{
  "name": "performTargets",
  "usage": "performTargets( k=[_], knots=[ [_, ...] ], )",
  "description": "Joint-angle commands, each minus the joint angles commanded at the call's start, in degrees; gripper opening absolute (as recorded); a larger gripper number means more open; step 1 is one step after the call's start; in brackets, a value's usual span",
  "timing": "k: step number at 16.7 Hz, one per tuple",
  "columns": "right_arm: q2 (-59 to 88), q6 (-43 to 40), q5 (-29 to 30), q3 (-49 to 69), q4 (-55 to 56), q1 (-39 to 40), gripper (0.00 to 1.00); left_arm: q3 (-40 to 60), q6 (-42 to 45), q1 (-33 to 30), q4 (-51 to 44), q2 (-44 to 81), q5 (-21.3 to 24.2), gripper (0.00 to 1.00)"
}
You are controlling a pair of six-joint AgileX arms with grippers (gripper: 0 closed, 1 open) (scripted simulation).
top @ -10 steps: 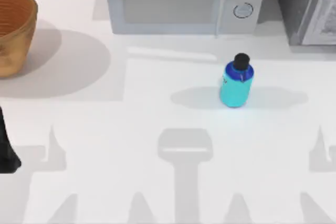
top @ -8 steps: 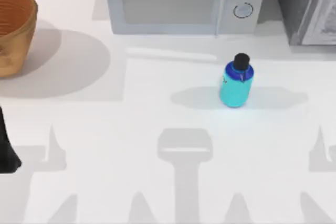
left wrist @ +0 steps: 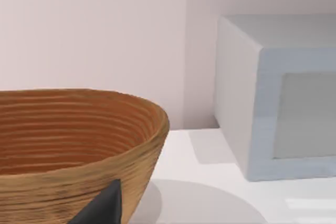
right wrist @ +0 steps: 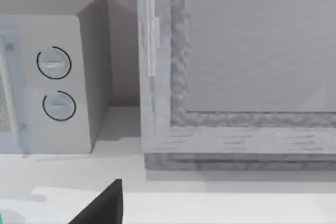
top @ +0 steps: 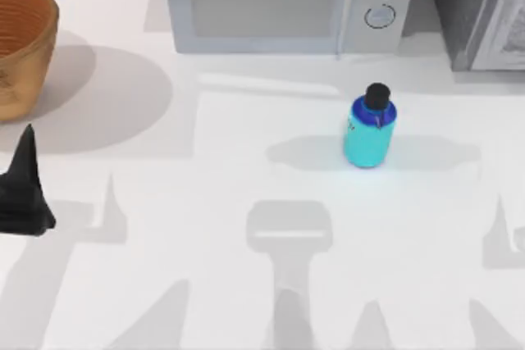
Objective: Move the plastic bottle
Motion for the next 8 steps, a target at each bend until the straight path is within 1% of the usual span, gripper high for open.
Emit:
performTargets(
  k=[8],
  knots=[
    [0.00,0.00,0.00,0.00,0.00,0.00,1.00,13.22,0.29,-13.38,29.52,43.32,1.06,1.00]
  ],
)
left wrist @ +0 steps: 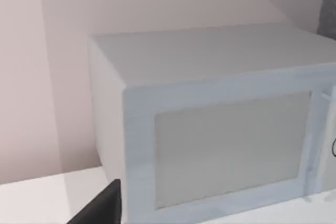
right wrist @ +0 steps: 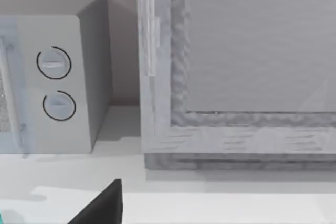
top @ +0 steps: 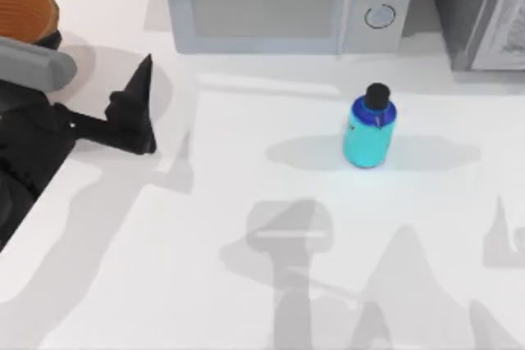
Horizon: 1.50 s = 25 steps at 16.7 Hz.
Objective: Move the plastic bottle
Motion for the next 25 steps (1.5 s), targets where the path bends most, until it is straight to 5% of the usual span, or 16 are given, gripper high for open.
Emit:
performTargets(
  k=[13,25],
  knots=[
    [0.00,0.00,0.00,0.00,0.00,0.00,1.00,19.61,0.30,-19.99,43.68,63.53,1.80,1.00],
    [0.00,0.00,0.00,0.00,0.00,0.00,1.00,23.33,0.36,-23.49,51.74,75.25,2.15,1.00]
  ],
)
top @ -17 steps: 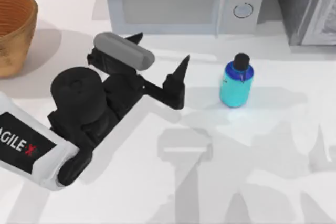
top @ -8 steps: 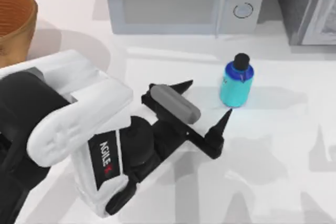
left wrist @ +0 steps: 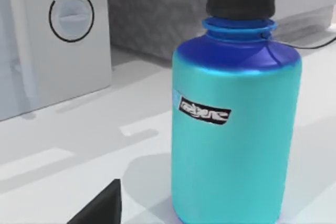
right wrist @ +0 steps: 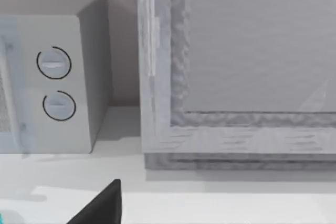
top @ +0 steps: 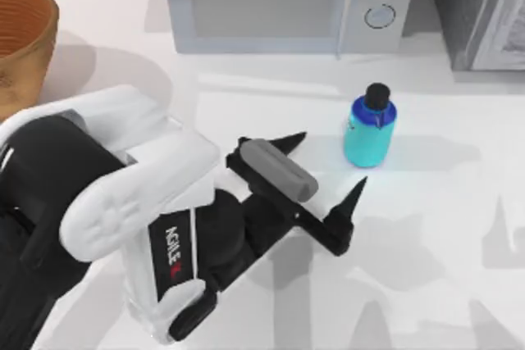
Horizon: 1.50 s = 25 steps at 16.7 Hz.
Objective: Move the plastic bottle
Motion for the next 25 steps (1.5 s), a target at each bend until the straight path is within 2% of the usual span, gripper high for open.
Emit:
performTargets(
  k=[3,10,16,25],
  knots=[
    [0.00,0.00,0.00,0.00,0.00,0.00,1.00,4.05,0.00,-0.33,-2.87,1.29,-0.03,1.00],
    [0.00,0.00,0.00,0.00,0.00,0.00,1.00,23.53,-0.07,-0.97,-16.55,6.37,-0.63,1.00],
    [0.00,0.00,0.00,0.00,0.00,0.00,1.00,26.16,-0.08,-1.05,-18.94,6.99,-0.73,1.00],
    [0.00,0.00,0.00,0.00,0.00,0.00,1.00,26.16,-0.08,-1.05,-18.94,6.99,-0.73,0.32]
  ],
)
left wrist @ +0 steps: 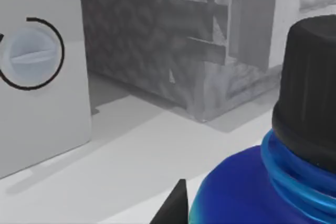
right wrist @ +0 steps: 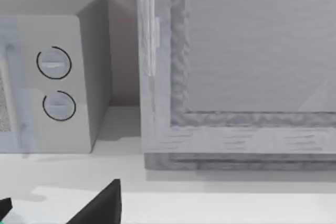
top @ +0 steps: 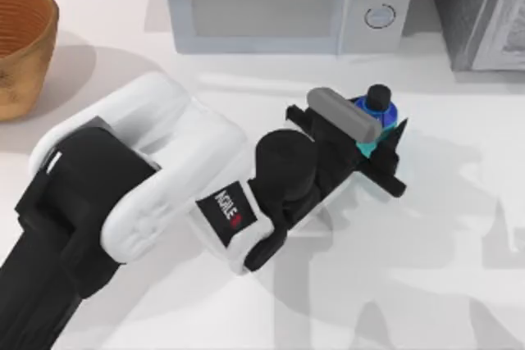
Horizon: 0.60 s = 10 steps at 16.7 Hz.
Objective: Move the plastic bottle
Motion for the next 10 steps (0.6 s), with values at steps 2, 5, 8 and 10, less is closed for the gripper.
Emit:
performTargets(
  k=[2,5,8,10],
  knots=[
    [0.00,0.00,0.00,0.00,0.00,0.00,1.00,0.00,0.00,0.00,0.00,0.00,0.00,0.17],
    [0.00,0.00,0.00,0.00,0.00,0.00,1.00,0.00,0.00,0.00,0.00,0.00,0.00,0.00],
    [0.00,0.00,0.00,0.00,0.00,0.00,1.00,0.00,0.00,0.00,0.00,0.00,0.00,0.00],
    [0.00,0.00,0.00,0.00,0.00,0.00,1.00,0.00,0.00,0.00,0.00,0.00,0.00,0.00]
  ],
)
